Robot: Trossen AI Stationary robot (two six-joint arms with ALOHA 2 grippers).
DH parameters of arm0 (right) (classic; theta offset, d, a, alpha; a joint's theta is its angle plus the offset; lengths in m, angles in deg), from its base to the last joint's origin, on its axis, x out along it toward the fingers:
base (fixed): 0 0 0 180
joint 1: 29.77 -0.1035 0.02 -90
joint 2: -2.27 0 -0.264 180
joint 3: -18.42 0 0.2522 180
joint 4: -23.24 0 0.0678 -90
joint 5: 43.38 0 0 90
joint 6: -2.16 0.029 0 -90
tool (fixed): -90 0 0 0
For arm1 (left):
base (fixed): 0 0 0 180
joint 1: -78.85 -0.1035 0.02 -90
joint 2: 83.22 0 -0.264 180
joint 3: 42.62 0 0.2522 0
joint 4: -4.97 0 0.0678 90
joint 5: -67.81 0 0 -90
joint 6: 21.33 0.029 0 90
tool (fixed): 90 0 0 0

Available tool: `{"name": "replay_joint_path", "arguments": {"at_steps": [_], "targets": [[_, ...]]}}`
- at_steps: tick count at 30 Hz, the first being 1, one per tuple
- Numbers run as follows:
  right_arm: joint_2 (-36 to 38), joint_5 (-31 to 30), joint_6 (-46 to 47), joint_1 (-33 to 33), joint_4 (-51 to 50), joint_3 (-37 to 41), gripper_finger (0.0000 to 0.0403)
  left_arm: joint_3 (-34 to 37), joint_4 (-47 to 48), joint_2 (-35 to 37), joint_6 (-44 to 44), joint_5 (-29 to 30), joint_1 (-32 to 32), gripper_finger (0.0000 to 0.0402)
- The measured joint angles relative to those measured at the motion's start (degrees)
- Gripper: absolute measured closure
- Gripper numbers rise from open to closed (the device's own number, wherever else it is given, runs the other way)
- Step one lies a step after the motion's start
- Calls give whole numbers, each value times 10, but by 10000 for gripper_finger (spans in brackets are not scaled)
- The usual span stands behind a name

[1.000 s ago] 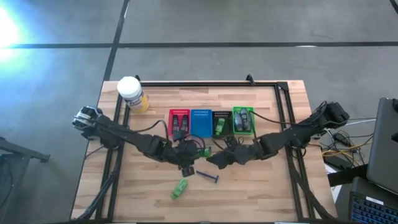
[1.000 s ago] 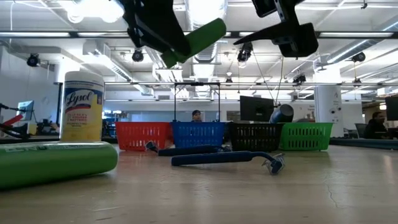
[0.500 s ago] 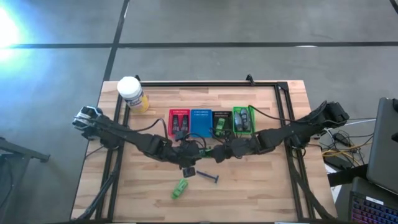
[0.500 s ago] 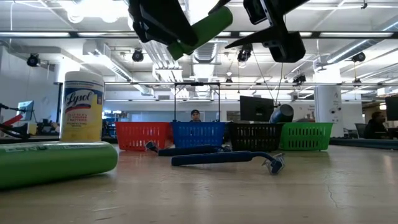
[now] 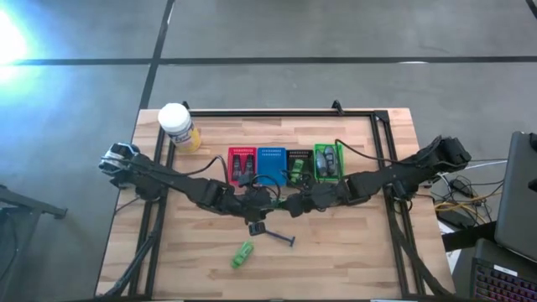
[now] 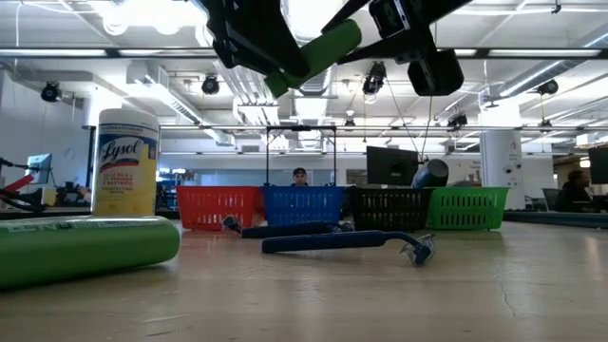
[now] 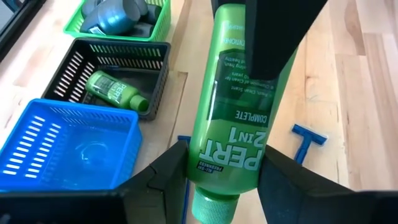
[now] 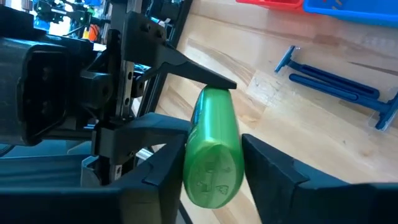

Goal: Pick & Place Travel size toiletries
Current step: Put the shampoo into the black basket

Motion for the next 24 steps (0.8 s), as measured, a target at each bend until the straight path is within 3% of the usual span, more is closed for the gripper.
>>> {"name": "replay_joint_path", "arguments": {"at_steps": [6, 9, 13, 19, 24], "targets": [[0, -1, -2, 6, -7, 0, 315, 1, -2, 0, 3, 3, 0, 221], [2, -19, -6, 6, -27, -2, 317, -1, -3, 0, 3, 6, 1, 198], [4, -62, -14, 8, -119, -9, 317, -4, 37, 19, -28, -4, 6, 164], [28, -182, 4, 18, -343, -42, 317, 4, 173, 62, -111, -7, 16, 131], [5, -193, -53, 80, -390, -53, 306, 55, 175, 88, -157, -105, 19, 128]]}}
